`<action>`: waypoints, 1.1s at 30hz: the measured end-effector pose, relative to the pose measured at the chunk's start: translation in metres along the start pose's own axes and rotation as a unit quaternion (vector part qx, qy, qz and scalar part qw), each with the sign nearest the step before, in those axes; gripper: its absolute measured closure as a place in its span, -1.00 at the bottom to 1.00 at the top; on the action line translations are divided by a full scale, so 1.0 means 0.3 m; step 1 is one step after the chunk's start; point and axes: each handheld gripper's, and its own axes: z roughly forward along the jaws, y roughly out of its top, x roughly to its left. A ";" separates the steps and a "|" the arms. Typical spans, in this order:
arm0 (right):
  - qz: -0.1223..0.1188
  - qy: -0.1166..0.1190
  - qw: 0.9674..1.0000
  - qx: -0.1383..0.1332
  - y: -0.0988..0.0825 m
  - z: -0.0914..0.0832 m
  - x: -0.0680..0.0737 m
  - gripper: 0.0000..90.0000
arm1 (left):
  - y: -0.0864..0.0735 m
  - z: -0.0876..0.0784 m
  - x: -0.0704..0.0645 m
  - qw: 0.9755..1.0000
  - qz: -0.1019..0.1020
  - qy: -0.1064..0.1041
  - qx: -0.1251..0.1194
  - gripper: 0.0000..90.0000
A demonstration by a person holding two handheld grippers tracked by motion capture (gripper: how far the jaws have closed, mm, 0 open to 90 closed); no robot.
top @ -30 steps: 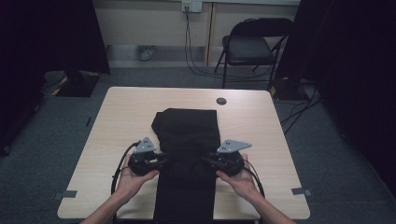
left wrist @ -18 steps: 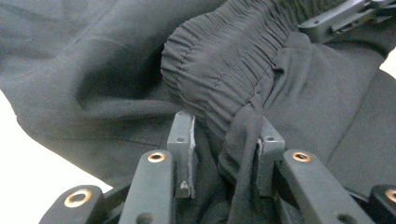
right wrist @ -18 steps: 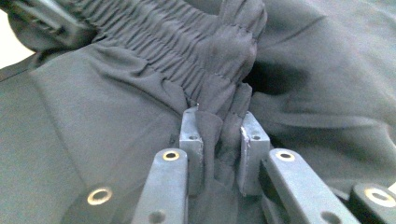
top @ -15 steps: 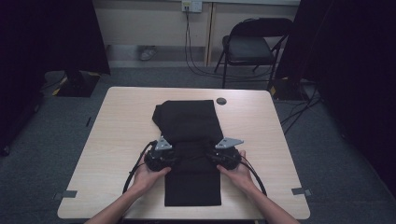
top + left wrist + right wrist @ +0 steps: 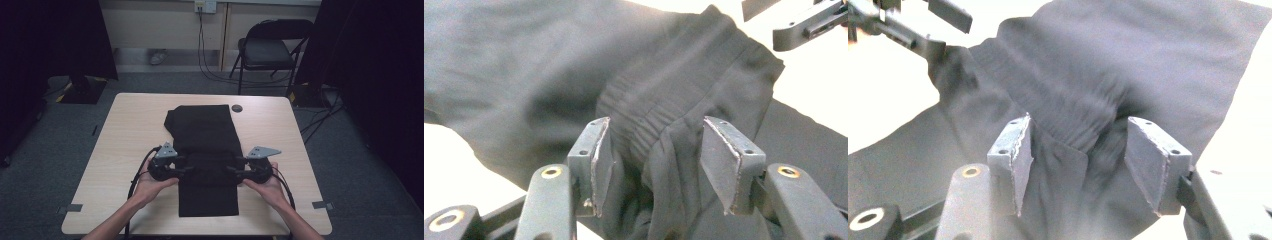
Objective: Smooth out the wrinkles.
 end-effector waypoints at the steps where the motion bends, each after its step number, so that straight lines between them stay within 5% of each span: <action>1: 0.005 -0.004 1.000 -0.010 0.010 -0.011 -0.015 0.00 | 0.003 -0.003 0.015 1.000 -0.012 0.004 -0.003 0.01; 5: 0.030 -0.052 0.998 -0.016 0.028 -0.001 -0.094 0.05 | 0.015 0.031 0.084 0.998 -0.041 0.056 0.005 0.04; 8: 0.041 -0.069 0.997 0.009 0.009 0.047 -0.139 0.03 | 0.008 0.096 0.125 0.995 -0.032 0.085 0.050 0.04; 10: 0.030 -0.087 0.995 0.030 -0.010 0.079 -0.148 0.01 | -0.002 0.134 0.141 0.994 -0.054 0.081 0.053 0.01; 12: 0.023 -0.096 0.994 0.045 -0.027 0.103 -0.146 -0.01 | -0.004 0.159 0.140 0.994 -0.040 0.075 0.062 -0.05; 16: 0.005 -0.071 0.996 0.046 -0.037 0.103 -0.106 -0.03 | -0.004 0.142 0.113 0.997 -0.024 0.058 0.054 -0.05; 27: -0.010 0.006 1.000 0.027 -0.076 -0.038 0.023 -0.16 | -0.049 -0.014 0.010 0.999 0.012 0.015 0.039 -0.21; 33: -0.027 0.020 0.999 0.031 -0.094 -0.079 0.075 -0.19 | -0.072 -0.002 -0.021 0.999 0.013 0.012 0.043 -0.22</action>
